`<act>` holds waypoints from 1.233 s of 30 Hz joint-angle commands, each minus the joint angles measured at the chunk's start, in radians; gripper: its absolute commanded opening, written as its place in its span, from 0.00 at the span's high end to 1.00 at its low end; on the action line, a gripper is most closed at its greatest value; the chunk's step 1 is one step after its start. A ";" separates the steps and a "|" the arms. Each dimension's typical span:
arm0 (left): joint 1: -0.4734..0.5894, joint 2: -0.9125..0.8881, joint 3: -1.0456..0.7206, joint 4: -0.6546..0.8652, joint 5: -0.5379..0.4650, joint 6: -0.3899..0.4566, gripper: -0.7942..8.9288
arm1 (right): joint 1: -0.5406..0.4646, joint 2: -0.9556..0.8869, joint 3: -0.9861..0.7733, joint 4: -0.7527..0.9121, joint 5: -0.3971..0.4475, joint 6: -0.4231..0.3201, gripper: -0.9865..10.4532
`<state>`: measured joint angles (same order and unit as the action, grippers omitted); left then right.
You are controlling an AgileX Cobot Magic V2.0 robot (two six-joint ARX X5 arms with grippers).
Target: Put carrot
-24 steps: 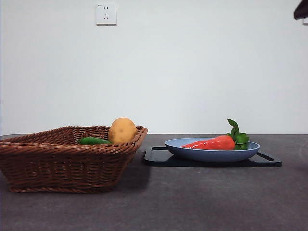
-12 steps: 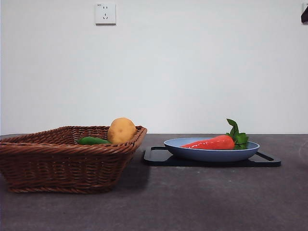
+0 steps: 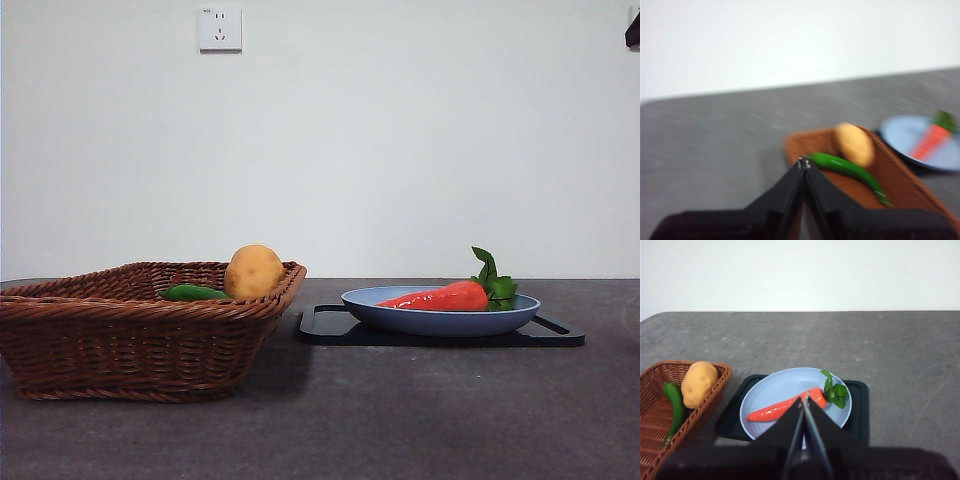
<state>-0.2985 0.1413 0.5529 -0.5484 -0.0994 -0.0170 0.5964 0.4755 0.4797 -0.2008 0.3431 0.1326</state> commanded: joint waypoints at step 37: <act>0.346 -0.140 -0.546 0.369 0.077 -0.021 0.91 | 0.006 0.002 0.006 0.012 0.004 0.009 0.91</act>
<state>0.0452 0.0059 0.0185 -0.1879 -0.0223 -0.0277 0.5961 0.4755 0.4793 -0.2008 0.3435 0.1345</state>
